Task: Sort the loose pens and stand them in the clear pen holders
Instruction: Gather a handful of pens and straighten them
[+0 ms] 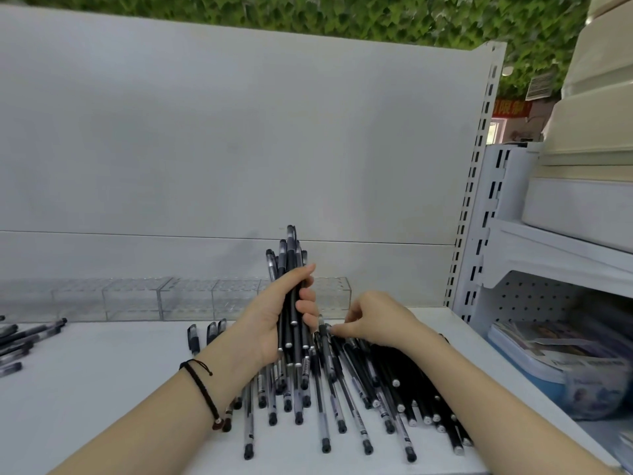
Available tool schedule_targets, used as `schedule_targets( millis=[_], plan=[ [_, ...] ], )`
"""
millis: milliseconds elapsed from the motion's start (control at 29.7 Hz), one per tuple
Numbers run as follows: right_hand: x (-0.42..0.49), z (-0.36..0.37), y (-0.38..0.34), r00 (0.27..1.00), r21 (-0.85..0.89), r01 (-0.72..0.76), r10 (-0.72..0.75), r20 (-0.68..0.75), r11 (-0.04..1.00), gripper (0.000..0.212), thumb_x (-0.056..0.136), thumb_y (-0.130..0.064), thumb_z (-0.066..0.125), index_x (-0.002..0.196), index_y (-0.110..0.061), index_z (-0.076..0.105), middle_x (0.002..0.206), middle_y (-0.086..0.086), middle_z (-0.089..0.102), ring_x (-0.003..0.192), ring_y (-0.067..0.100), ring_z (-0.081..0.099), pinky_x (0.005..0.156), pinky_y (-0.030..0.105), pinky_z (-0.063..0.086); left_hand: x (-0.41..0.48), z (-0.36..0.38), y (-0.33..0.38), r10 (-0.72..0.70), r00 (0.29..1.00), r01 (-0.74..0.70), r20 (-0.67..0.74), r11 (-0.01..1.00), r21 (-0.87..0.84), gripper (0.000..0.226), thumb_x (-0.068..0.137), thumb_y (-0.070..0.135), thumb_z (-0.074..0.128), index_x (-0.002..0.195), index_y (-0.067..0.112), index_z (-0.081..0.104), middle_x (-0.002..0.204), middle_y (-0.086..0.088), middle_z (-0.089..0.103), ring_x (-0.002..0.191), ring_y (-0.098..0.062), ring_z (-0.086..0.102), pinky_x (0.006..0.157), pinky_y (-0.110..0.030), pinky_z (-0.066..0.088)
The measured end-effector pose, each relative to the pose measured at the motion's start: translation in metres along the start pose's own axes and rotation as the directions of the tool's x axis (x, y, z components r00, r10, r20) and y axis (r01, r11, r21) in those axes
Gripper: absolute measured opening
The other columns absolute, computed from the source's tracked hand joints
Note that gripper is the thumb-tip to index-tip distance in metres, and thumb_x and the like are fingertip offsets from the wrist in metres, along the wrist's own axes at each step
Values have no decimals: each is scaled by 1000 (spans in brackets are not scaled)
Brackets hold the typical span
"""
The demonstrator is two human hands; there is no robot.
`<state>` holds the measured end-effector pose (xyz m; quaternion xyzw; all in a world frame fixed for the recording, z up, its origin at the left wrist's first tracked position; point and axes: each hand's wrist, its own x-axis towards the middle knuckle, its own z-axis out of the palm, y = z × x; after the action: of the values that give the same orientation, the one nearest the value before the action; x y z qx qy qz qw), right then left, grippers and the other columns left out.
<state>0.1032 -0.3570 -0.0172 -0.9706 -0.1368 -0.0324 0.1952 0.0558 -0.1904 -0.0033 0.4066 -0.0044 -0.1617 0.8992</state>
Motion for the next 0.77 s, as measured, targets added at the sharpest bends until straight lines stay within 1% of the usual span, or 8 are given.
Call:
schedule_targets(
  millis=[67,168,269,336,437,538,672,773],
  plan=[
    [0,-1,0,1000,21,-24,24,16,999,36,74,-50,75,82,-15,73,63,-7,57,69,13,57,67,28,47,-1,1,0,-3,1000,3,12,1000,22,24,71,28,74,76,16,54,51,5,44,34,-6,39,33,-16,38],
    [0,-3,-1,998,110,-63,59,38,992,24,73,-39,78,80,-16,75,68,-4,61,72,13,58,72,27,49,-1,1,0,-6,1000,5,18,999,51,24,70,29,75,78,15,57,51,5,45,35,-6,39,34,-16,38],
    [-3,-7,-4,996,209,-89,82,45,974,14,72,-26,77,75,-13,72,58,-4,53,59,11,48,55,23,39,0,0,-1,12,1000,-13,11,998,69,22,71,28,74,78,15,58,53,5,46,36,-7,41,35,-17,39],
    [-5,-12,-5,993,340,-116,107,47,933,16,74,-23,77,71,-14,65,54,-5,45,51,10,39,43,19,30,1,-1,-1,49,999,-49,-6,994,99,21,71,26,74,79,14,58,54,3,49,36,-7,43,36,-17,40],
    [-5,-20,-4,989,639,-144,117,85,755,12,81,-16,73,75,-14,63,62,-1,56,47,7,35,35,15,23,2,-2,0,88,995,-83,-40,989,118,23,70,23,74,81,12,57,57,2,51,38,-9,46,37,-20,43],
    [-6,-27,-5,994,836,-113,60,96,537,7,85,-11,68,80,-10,64,72,3,68,44,5,37,34,14,21,3,-5,1,95,993,-85,-68,987,137,22,70,23,74,78,13,56,58,1,52,40,-9,47,37,-21,44],
    [-8,-30,-8,995,942,-85,-25,98,326,4,87,-9,65,84,-8,64,67,-1,68,46,6,37,35,14,21,-1,-6,3,54,997,-43,-49,981,191,22,70,24,75,77,12,58,64,-2,60,51,-12,57,41,-22,47],
    [-10,-27,-12,996,970,-41,-66,58,239,8,88,-7,64,95,-4,63,74,0,69,46,5,41,35,14,25,-3,-3,1,-8,1000,5,7,956,292,27,72,26,73,90,6,67,90,-7,74,73,-17,70,53,-25,55]
  ],
)
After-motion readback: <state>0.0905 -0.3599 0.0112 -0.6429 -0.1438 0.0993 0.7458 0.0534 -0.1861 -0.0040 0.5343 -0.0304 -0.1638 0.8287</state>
